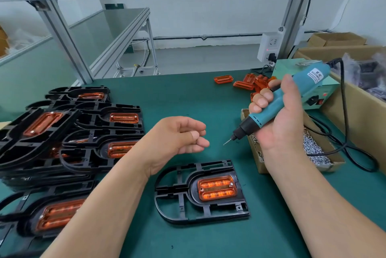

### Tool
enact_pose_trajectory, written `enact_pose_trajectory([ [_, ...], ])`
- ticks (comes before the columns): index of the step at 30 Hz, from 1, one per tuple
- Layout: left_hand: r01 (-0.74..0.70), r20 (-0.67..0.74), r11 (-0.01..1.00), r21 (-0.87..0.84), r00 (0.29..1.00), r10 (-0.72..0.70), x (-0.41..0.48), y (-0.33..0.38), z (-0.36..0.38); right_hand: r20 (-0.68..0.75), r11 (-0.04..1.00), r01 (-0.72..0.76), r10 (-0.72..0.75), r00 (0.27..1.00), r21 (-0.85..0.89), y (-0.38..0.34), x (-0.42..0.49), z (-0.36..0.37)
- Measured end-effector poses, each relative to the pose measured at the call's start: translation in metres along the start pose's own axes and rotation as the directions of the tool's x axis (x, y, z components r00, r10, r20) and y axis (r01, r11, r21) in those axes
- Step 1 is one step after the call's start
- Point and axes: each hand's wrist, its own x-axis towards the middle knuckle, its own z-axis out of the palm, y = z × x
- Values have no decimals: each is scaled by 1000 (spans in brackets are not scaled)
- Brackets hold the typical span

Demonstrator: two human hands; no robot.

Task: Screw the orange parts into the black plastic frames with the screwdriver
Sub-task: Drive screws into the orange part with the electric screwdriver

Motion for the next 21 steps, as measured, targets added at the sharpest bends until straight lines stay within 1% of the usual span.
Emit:
enact_pose_trajectory([
  [5,0,31,1000,27,1000,-1,-2,1,4,25,1000,0,0,1000,-4,0,-2,1],
  [9,-29,-21,996,90,999,31,-3,4,6,32,1000,-1,1,999,-14,1,-3,1],
  [12,-31,-13,993,111,999,33,-3,3,8,37,1000,2,-1,999,-17,2,-4,2],
  [15,-30,47,993,112,999,25,-3,-2,11,38,1000,5,-5,999,-12,2,-5,3],
  [21,-125,190,960,252,979,77,-6,-2,12,33,1000,17,-17,999,19,0,-8,7],
])
